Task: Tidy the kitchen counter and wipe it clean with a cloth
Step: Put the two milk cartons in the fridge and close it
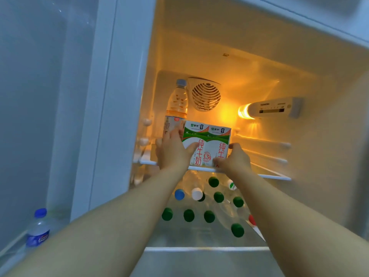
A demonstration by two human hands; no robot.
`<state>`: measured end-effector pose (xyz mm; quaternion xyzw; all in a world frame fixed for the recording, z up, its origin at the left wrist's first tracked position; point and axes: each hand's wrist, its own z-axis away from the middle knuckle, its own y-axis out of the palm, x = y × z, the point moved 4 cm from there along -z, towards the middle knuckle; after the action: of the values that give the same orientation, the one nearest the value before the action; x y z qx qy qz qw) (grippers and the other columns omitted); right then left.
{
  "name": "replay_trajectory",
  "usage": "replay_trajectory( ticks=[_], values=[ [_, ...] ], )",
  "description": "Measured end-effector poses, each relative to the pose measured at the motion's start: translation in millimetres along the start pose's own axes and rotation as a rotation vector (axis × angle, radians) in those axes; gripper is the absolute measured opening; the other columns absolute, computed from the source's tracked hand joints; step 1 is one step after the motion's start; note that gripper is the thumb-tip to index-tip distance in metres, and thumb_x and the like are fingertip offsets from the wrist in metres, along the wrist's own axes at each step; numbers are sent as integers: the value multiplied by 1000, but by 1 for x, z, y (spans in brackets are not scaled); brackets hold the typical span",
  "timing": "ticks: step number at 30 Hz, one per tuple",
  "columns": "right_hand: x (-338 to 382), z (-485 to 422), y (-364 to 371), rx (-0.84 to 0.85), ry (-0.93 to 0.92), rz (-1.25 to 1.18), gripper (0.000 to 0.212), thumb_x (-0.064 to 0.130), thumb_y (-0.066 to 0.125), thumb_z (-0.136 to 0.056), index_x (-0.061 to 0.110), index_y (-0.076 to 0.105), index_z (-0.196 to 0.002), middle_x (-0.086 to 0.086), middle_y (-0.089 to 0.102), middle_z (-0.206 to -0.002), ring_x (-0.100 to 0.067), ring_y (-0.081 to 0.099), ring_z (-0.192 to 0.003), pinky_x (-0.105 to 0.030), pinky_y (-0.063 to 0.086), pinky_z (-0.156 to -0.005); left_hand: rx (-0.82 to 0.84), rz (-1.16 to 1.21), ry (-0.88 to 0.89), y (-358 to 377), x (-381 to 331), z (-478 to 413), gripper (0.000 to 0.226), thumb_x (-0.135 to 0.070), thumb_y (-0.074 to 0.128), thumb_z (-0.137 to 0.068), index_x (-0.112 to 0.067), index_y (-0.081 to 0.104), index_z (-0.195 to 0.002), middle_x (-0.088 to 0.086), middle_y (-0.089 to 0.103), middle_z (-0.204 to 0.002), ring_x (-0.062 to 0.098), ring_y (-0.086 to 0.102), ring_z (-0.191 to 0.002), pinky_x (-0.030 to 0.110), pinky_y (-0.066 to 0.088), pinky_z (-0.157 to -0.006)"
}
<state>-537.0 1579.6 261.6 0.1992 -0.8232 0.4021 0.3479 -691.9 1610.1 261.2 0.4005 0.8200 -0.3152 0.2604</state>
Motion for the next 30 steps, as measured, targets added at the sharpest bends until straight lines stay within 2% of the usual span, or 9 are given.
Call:
replay_trajectory(
  ticks=[5,9,15,19,21,23,27,30],
  values=[
    [-6,1,7,-31,-8,-66,48,15,64,-88,12,44,-132,-11,58,-126,-27,63,-106,-28,48,-71,30,32,22,4,2,0,53,-28,63,-88,-23,41,-137,7,44,-127,23,45,-119,36,42,-98],
    [-8,2,6,-22,-9,-56,48,16,63,-89,13,45,-133,-10,62,-124,-26,63,-106,-30,50,-77,66,-160,-3,11,6,-1,43,-18,60,-90,-13,44,-129,11,48,-127,27,49,-116,38,46,-95],
    [-11,4,6,-2,10,0,32,19,61,-91,9,56,-121,-9,63,-122,-24,63,-107,-27,46,-73,108,-231,10,12,5,-2,42,-15,63,-88,-11,44,-125,9,55,-125,27,54,-115,37,49,-88],
    [-10,10,6,-7,7,0,35,14,60,-91,9,53,-125,-9,60,-125,-25,60,-111,-28,47,-77,188,-264,30,10,5,2,57,-14,56,-92,-9,26,-140,11,55,-128,27,56,-113,37,50,-83],
    [-9,16,6,-13,5,-19,37,13,57,-92,8,49,-128,-9,58,-128,-25,58,-114,-28,45,-76,234,-259,16,7,4,7,65,-14,55,-91,-7,18,-144,12,49,-134,28,53,-117,38,49,-87],
    [-8,23,6,-27,4,-28,39,13,55,-93,8,45,-131,-10,54,-131,-26,55,-117,-28,41,-75,287,-243,20,4,2,14,65,-14,58,-89,-7,21,-143,13,41,-139,29,47,-122,41,48,-96],
    [-3,47,1,-37,21,-4,40,11,53,-93,8,44,-132,-11,52,-131,-27,52,-118,-26,39,-76,371,-212,97,-14,-6,36,46,-14,53,-86,-12,42,-131,9,51,-132,26,48,-118,41,45,-98],
    [8,71,-6,-81,-5,68,44,12,53,-90,12,43,-133,-10,45,-133,-30,45,-122,-37,43,-94,465,-262,149,-34,-14,56,39,-11,49,-93,-9,48,-132,10,49,-134,24,44,-123,34,38,-101]
  ],
)
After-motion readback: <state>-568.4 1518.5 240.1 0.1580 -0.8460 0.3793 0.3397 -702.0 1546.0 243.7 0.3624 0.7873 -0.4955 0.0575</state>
